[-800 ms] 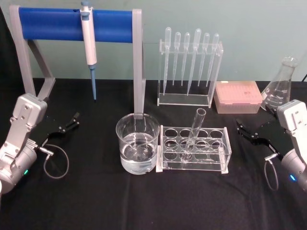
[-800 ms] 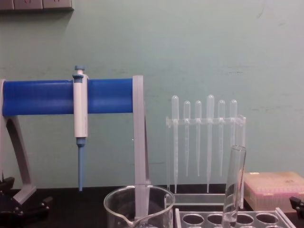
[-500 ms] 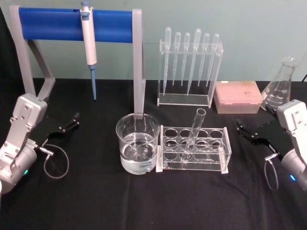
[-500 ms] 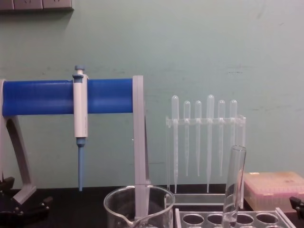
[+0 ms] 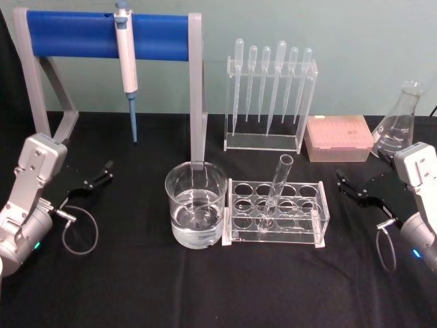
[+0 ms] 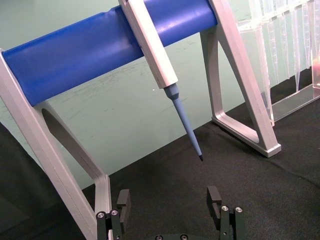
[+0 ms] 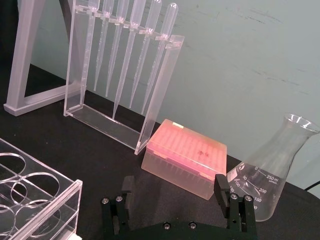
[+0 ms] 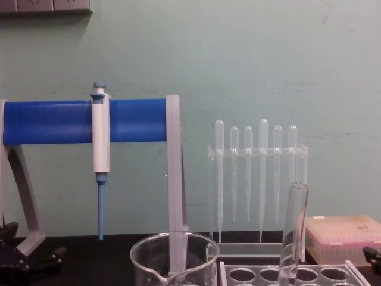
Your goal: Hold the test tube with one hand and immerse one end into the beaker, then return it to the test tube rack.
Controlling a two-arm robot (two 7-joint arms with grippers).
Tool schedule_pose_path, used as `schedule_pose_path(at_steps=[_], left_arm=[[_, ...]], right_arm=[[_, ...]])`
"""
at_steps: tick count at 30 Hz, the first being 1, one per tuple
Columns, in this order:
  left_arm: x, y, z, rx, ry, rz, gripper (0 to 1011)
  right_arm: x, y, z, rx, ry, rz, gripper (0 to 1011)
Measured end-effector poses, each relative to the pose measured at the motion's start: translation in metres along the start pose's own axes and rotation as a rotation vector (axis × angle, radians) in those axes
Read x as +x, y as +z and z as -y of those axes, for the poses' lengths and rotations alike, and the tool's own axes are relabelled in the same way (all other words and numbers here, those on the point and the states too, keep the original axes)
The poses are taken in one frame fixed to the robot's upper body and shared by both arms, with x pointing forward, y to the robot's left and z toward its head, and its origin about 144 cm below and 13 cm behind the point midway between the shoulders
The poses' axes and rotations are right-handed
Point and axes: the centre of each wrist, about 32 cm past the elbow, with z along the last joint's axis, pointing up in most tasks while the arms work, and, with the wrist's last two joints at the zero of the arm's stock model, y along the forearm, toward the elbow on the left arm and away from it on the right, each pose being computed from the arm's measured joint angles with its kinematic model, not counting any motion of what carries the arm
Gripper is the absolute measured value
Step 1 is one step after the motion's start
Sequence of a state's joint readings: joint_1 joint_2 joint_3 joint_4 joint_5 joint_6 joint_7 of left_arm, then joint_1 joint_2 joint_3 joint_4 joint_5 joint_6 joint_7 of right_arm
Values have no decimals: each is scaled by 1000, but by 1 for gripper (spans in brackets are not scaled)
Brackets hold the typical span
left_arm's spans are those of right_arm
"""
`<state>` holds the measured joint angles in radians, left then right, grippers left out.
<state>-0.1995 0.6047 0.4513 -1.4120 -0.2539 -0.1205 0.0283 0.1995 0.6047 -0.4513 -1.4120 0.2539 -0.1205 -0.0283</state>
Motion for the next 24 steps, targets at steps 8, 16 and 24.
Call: schedule_pose_path(at_steps=[8, 16, 24], left_arm=[[0, 0, 0, 0, 0, 0, 1000], [0, 0, 0, 0, 0, 0, 1000], [0, 0, 0, 0, 0, 0, 1000]], right_arm=[[0, 0, 0, 0, 0, 0, 1003], [0, 0, 0, 0, 0, 0, 1003], [0, 0, 0, 0, 0, 0, 1003]])
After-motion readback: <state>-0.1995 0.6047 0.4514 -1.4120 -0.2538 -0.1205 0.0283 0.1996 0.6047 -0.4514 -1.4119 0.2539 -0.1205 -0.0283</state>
